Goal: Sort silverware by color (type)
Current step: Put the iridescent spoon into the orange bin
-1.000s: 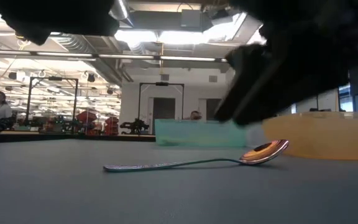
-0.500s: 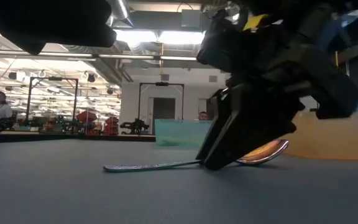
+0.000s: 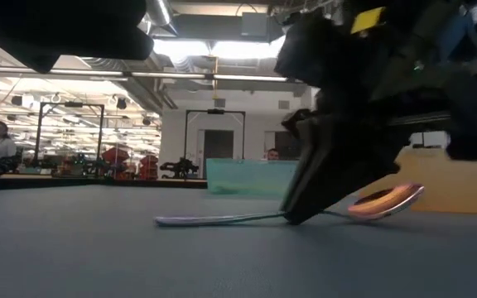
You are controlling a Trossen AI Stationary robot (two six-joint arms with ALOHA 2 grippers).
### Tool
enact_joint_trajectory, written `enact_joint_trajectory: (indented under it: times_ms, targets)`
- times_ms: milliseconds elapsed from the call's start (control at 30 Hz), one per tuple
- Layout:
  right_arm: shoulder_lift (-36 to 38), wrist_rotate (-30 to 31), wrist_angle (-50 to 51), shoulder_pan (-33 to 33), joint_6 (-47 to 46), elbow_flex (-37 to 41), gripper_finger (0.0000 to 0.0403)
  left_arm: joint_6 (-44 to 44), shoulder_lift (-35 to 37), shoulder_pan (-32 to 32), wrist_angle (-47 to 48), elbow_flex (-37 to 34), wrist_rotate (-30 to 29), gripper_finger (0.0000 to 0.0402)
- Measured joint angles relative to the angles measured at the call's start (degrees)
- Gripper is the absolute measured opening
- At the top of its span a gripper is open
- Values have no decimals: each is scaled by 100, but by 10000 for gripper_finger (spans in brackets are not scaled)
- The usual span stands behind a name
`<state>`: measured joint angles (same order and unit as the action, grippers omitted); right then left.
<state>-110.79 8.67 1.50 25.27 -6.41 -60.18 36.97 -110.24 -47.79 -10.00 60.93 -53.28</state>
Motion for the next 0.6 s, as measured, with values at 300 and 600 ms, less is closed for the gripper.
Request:
enact_joint_trajectory:
  times_ms: [300,600]
  targets:
    - [1205,679,1320,387,76,0,4,4,0,-22,-2,0,0,133]
    - [2354,1698,2926,674,-440,-4,2,11,0,-39,0,0,0,133]
